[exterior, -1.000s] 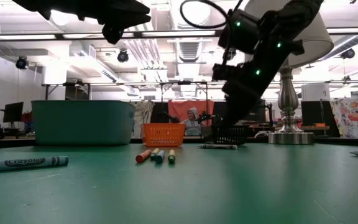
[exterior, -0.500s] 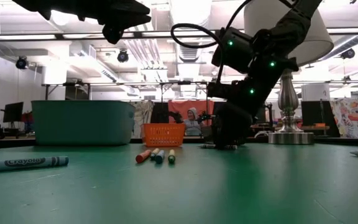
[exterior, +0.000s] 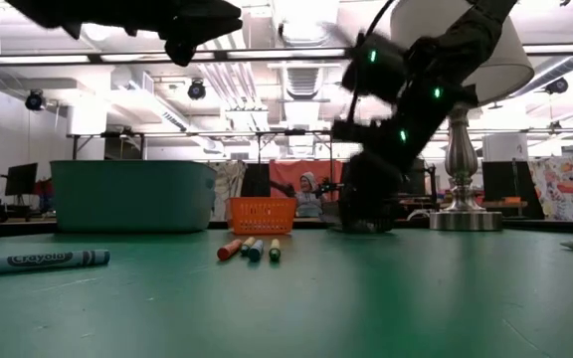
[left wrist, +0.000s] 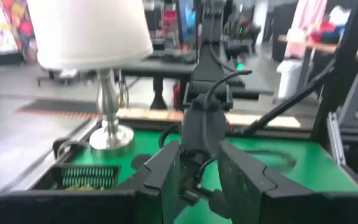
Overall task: Sort crayons
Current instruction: Put the white crayon into the blue bin
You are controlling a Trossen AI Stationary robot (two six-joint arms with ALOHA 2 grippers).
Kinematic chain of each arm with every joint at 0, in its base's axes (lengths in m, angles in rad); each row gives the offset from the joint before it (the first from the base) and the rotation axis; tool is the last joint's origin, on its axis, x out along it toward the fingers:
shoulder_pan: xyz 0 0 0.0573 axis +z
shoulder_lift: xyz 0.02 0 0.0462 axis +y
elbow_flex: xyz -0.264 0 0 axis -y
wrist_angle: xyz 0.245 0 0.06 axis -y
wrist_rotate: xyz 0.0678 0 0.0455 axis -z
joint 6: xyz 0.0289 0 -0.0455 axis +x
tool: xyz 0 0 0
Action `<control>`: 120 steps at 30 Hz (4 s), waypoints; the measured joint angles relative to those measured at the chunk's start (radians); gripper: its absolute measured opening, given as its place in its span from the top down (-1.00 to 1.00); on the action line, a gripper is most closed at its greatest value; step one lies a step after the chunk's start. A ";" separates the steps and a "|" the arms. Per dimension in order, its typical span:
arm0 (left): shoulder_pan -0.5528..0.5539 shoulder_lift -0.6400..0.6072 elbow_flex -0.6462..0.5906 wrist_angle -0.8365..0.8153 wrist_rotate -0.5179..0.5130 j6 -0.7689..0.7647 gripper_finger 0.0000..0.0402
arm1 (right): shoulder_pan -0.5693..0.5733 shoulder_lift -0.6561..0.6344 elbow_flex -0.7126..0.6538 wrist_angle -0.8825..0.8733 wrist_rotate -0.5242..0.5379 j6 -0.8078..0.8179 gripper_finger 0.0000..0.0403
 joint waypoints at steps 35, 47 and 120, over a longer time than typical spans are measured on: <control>-0.011 0.115 -0.252 0.499 0.024 0.002 -0.04 | 0.043 -0.084 0.000 0.960 -0.242 -0.295 0.96; -0.011 0.285 -0.191 0.676 0.025 -0.003 -0.03 | 0.043 -0.084 0.000 0.960 -0.242 -0.299 0.96; -0.095 0.295 0.030 -0.656 0.027 -0.119 0.94 | 0.041 -0.243 0.000 0.406 -0.149 -0.218 0.53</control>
